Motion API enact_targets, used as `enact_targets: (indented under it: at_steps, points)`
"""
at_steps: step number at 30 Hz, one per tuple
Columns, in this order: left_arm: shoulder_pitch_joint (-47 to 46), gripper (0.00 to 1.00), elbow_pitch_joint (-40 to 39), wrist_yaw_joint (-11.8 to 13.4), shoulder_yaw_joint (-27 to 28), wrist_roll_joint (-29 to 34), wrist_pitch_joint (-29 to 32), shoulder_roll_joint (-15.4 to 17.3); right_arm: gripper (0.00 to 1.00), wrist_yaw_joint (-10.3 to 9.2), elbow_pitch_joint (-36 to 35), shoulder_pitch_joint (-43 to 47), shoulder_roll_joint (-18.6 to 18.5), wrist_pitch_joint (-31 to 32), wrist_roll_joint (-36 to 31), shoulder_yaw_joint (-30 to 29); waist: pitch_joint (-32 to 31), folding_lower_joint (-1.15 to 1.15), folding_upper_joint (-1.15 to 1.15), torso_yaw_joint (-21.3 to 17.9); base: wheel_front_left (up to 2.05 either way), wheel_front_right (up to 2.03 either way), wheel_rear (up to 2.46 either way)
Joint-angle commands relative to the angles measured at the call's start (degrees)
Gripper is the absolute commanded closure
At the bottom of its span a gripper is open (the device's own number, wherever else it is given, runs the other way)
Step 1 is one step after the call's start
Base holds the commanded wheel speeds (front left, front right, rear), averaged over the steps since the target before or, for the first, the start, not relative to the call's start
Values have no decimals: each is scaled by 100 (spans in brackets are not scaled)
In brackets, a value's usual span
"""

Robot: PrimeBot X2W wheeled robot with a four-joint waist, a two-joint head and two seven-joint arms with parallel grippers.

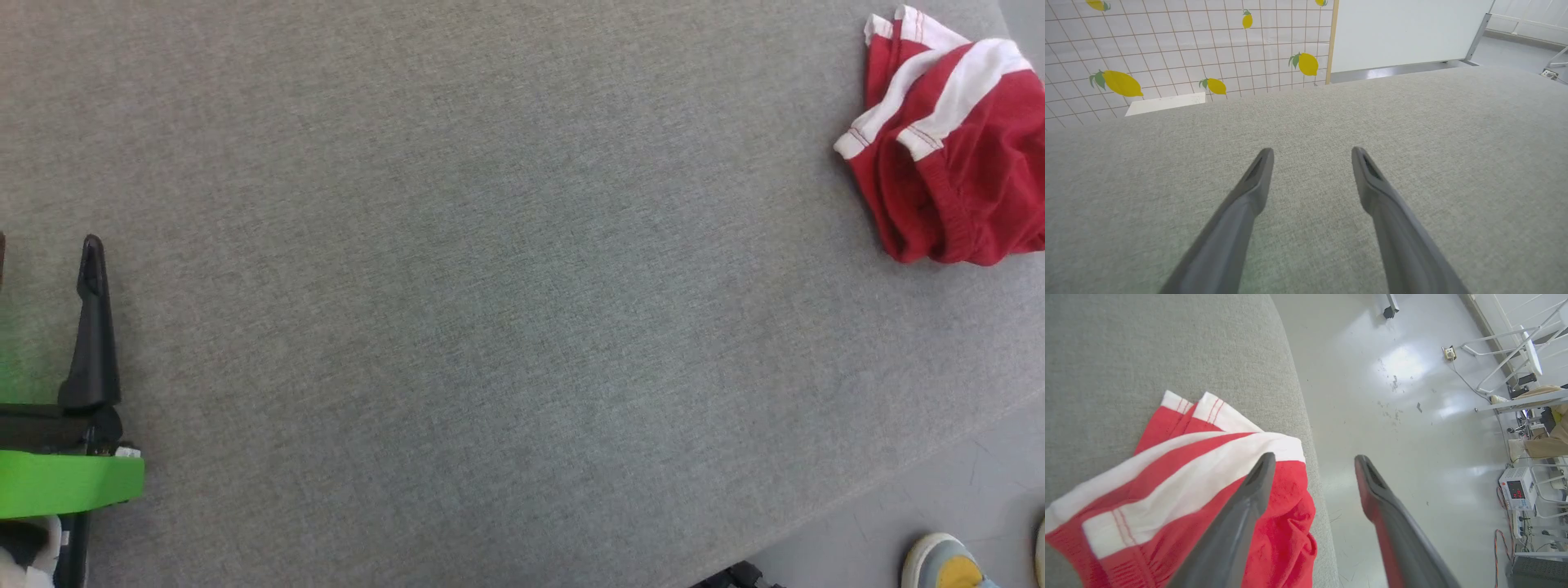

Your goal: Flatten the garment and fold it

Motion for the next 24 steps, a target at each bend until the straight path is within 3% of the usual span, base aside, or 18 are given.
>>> enact_targets:
  at_steps: [1, 7, 11, 19, 24]
  points:
    - [-46, 0, 66, 19, -39, -15, -76, -11, 0, -11, -128, -154, -9, -161, -54, -80, -144, -1, 0, 80, 0, 0, 0]
    - [-156, 0, 552, 101, -236, -37, -389, -275, 0, -11, -903, -364, 176, -951, 273, -151, -825, -1, 0, 362, 0, 0, 0]
    - [-241, 0, 856, 202, -334, -44, -565, -477, 0, -11, -1462, -360, 304, -1362, 538, 172, -1313, -1, 0, 649, 0, 0, 0]
    - [-373, 0, 1378, 356, -530, -5, -796, -833, 0, -11, -2198, 187, 1438, -2023, 1088, 511, -2231, -1, 0, 1425, 0, 0, 0]
    - [-387, 0, 1601, 441, -578, 17, -853, -965, 0, -11, -2195, 939, 1879, -2580, 1159, 525, -2583, -1, 0, 1889, 0, 0, 0]
